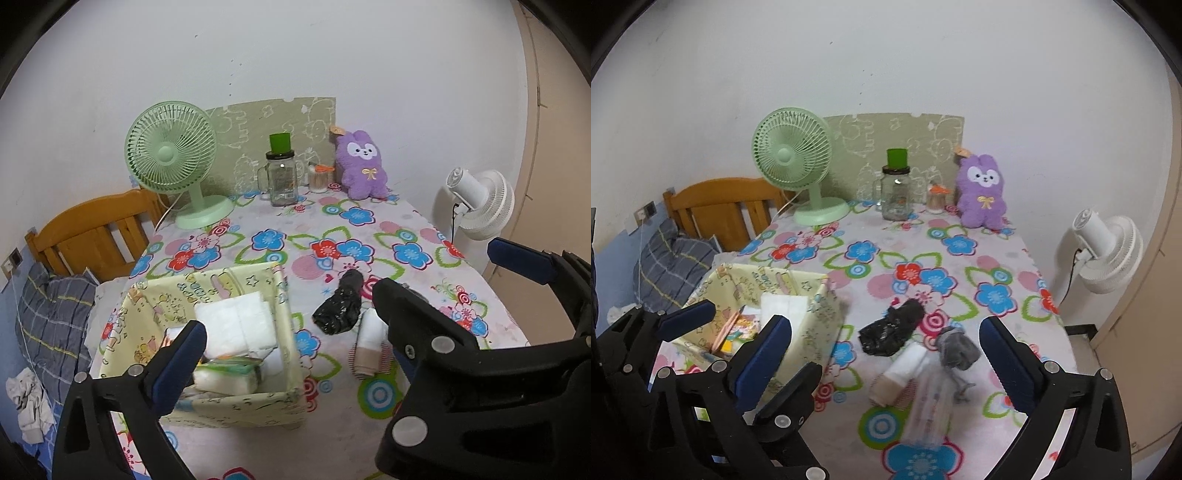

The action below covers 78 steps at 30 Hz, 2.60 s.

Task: Organize soft objects
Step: 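Move both open tools back over the remaining pile, then grasp the clear plastic tube packet with the right tool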

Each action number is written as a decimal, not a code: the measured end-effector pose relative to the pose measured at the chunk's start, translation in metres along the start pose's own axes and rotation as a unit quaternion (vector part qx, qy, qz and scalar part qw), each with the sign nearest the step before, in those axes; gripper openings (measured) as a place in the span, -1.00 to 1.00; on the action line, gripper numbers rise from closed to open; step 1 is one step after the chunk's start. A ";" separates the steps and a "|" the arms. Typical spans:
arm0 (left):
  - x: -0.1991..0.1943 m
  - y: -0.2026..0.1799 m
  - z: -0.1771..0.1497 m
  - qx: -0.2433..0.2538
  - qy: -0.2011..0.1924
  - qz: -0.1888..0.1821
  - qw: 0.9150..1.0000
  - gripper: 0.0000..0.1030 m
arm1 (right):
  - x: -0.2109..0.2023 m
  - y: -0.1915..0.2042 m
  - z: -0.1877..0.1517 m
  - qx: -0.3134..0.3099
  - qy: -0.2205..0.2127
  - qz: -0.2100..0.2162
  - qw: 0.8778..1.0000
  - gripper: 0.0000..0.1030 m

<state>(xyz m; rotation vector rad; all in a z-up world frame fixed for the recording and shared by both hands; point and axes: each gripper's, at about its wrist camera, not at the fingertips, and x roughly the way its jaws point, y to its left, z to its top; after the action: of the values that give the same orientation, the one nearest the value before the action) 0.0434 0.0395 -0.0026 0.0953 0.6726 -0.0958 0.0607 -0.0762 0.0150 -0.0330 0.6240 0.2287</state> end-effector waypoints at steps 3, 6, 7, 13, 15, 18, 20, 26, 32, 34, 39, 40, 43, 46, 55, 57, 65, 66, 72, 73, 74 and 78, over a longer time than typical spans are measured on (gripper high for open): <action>-0.002 -0.006 0.003 -0.003 -0.003 -0.012 1.000 0.99 | -0.004 -0.007 0.001 0.002 -0.004 -0.004 1.000 1.00; -0.002 -0.013 0.004 -0.004 -0.005 -0.016 1.000 0.99 | -0.007 -0.015 0.002 0.002 -0.008 -0.008 1.000 1.00; -0.002 -0.016 0.005 -0.003 -0.008 -0.013 1.000 0.99 | -0.008 -0.017 0.002 0.002 -0.009 -0.009 1.000 1.00; 0.001 -0.030 0.005 0.001 -0.005 -0.015 1.000 1.00 | -0.010 -0.030 -0.002 0.005 -0.009 -0.016 1.000 1.00; 0.002 -0.034 0.004 -0.002 -0.007 -0.017 1.000 1.00 | -0.010 -0.034 -0.005 0.007 -0.010 -0.016 1.000 1.00; 0.005 -0.040 0.002 -0.004 -0.005 -0.022 1.000 0.99 | -0.009 -0.042 -0.009 0.010 -0.011 -0.014 1.000 1.00; 0.008 -0.044 0.000 -0.006 -0.001 -0.023 1.000 0.99 | -0.006 -0.047 -0.012 0.012 -0.006 -0.015 1.000 1.00; 0.017 -0.059 -0.008 -0.012 -0.003 -0.026 1.000 0.99 | 0.000 -0.061 -0.022 0.018 0.002 -0.010 1.000 1.00; 0.026 -0.070 -0.016 -0.014 0.003 -0.027 1.000 0.99 | 0.006 -0.070 -0.033 0.012 0.005 -0.010 1.000 1.00; 0.030 -0.074 -0.019 -0.012 0.006 -0.027 1.000 0.99 | 0.008 -0.073 -0.037 0.013 0.005 -0.011 1.000 1.00; 0.041 -0.085 -0.029 -0.001 0.020 -0.039 0.999 0.99 | 0.016 -0.079 -0.052 0.014 0.011 -0.014 1.000 1.00; 0.044 -0.087 -0.031 0.000 0.023 -0.041 0.999 0.99 | 0.017 -0.080 -0.053 0.013 0.011 -0.015 1.000 1.00; 0.052 -0.092 -0.039 0.004 0.033 -0.046 0.998 0.98 | 0.022 -0.081 -0.061 0.006 0.014 -0.021 1.000 1.00; 0.059 -0.096 -0.044 0.006 0.040 -0.045 0.998 0.97 | 0.029 -0.085 -0.069 0.011 0.023 -0.024 0.999 1.00; 0.083 -0.100 -0.057 0.006 0.069 -0.043 0.997 0.88 | 0.054 -0.095 -0.087 0.035 0.057 -0.021 0.998 1.00; 0.087 -0.098 -0.059 0.005 0.075 -0.042 0.996 0.87 | 0.060 -0.095 -0.090 0.040 0.066 -0.015 0.997 1.00; 0.085 -0.091 -0.066 0.017 0.087 -0.044 0.995 0.83 | 0.074 -0.083 -0.094 0.040 0.086 0.012 0.995 0.99; 0.086 -0.089 -0.067 0.016 0.088 -0.043 0.995 0.83 | 0.075 -0.081 -0.094 0.040 0.088 0.015 0.995 0.99; 0.090 -0.083 -0.070 0.015 0.102 -0.041 0.994 0.62 | 0.086 -0.072 -0.097 0.049 0.112 0.027 0.992 0.75; 0.090 -0.082 -0.071 0.016 0.101 -0.040 0.994 0.62 | 0.088 -0.071 -0.098 0.050 0.119 0.030 0.991 0.71; 0.090 -0.081 -0.073 0.015 0.102 -0.039 0.994 0.62 | 0.089 -0.069 -0.098 0.049 0.123 0.032 0.991 0.65; 0.092 -0.076 -0.078 0.014 0.111 -0.041 0.993 0.62 | 0.096 -0.061 -0.102 0.038 0.145 0.040 0.988 0.50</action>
<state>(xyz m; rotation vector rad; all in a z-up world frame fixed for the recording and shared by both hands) 0.0581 -0.0317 -0.1255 0.1060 0.8976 -0.1759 0.0911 -0.1258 -0.1261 0.0323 0.9249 0.2812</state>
